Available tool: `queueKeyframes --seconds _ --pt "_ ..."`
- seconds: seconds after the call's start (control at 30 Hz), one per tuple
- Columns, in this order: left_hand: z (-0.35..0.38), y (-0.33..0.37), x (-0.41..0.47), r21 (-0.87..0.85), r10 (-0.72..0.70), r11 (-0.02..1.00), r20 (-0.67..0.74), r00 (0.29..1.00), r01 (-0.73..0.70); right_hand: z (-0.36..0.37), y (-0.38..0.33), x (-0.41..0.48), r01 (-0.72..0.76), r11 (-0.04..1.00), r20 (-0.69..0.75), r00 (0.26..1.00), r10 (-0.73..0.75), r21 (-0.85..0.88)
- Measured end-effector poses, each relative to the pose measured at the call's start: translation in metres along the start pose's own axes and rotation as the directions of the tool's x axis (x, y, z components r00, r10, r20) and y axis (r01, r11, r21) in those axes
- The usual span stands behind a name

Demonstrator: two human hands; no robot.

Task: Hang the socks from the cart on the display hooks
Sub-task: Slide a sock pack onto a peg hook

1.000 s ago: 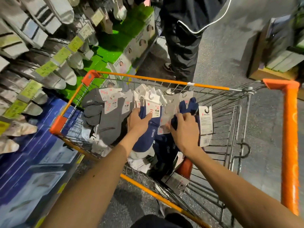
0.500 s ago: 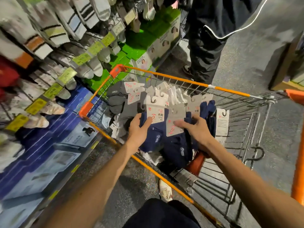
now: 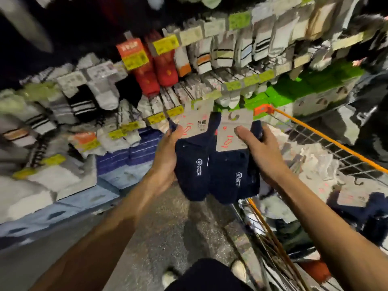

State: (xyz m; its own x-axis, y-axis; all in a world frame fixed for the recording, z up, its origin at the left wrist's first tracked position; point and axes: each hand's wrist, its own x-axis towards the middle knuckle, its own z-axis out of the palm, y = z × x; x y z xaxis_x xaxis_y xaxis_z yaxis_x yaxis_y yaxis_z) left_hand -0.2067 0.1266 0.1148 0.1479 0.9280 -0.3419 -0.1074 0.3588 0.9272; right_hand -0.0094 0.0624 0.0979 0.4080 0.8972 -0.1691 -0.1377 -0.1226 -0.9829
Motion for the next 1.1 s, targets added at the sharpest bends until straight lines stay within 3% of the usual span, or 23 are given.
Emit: queueKeyframes --seconds 0.1,0.27,0.43,0.67,0.9,1.0,1.1 --pt "-0.055 0.043 -0.022 -0.062 0.117 0.991 -0.019 0.993 -0.118 0.073 -0.035 -0.006 0.088 0.996 0.099 0.991 -0.087 -0.001" --pt "-0.148 0.118 -0.06 0.024 0.309 0.951 -0.072 0.948 -0.308 0.203 -0.098 -0.033 0.236 0.97 0.266 0.933 -0.241 0.053" --pt "-0.242 0.19 -0.091 0.04 0.488 0.872 -0.146 0.861 -0.487 0.322 -0.155 -0.061 0.372 0.919 0.36 0.846 -0.393 0.131" --pt "-0.344 0.272 -0.114 0.112 0.607 0.792 -0.256 0.753 -0.6 0.46 -0.218 -0.103 0.498 0.852 0.494 0.706 -0.507 0.163" --pt "-0.413 0.347 -0.113 0.035 0.607 0.778 -0.3 0.736 -0.628 0.556 -0.271 -0.106 0.703 0.691 0.456 0.565 -0.687 0.168" --pt "-0.44 0.371 -0.098 0.05 0.61 0.77 -0.351 0.711 -0.636 0.599 -0.286 -0.098 0.63 0.737 0.503 0.567 -0.652 0.244" --pt "-0.467 0.39 -0.076 0.053 0.601 0.769 -0.397 0.694 -0.636 0.64 -0.293 -0.083 0.4 0.851 0.626 0.579 -0.522 0.34"
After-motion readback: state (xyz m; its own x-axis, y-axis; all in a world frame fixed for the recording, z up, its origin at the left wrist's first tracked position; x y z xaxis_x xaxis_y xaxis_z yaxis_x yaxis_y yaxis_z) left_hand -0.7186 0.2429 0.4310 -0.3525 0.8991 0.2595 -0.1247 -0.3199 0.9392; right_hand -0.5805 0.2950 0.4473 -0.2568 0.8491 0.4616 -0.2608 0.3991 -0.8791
